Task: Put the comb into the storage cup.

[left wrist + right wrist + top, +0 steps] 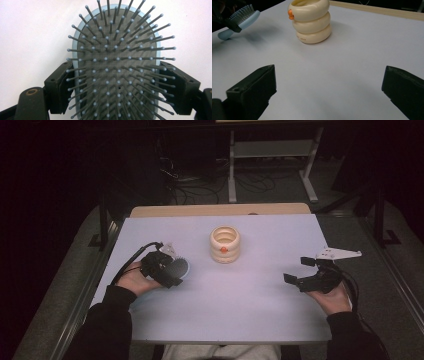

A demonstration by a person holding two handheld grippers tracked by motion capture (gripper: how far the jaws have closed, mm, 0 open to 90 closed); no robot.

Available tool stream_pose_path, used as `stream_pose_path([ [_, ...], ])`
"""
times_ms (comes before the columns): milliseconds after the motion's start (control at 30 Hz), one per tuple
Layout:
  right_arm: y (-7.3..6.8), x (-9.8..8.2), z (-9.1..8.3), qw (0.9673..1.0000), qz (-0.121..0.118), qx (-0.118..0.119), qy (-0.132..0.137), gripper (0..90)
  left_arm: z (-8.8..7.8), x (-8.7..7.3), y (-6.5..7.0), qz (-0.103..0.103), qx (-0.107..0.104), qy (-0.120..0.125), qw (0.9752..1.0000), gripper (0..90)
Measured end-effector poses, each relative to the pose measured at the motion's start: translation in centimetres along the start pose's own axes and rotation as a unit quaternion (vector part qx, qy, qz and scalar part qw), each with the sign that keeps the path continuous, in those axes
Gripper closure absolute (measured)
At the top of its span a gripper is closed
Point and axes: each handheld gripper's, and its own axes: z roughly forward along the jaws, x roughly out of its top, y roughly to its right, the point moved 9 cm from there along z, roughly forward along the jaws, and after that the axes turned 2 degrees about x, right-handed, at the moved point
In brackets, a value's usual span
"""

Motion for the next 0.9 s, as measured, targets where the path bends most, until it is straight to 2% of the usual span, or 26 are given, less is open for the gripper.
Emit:
stream_pose_path([
  [467, 0.0, 0.0, 0.0, 1.0, -0.001, 0.0, 0.001, 0.0, -2.5, 0.9, -0.8, 0.003, 0.016, 0.025, 0.9995, 19.9],
  [633, 0.0, 0.0, 0.0, 1.0, -0.002, -0.001, 0.001, 0.0, -3.5, 1.4, -1.2, -0.004, 0.02, 0.046, 0.9987, 19.9],
  [900, 0.1, 0.1, -0.1, 1.0, -0.005, -0.003, 0.004, 0.0, -5.3, 2.4, -1.7, -0.004, 0.031, 0.073, 0.9969, 20.0],
])
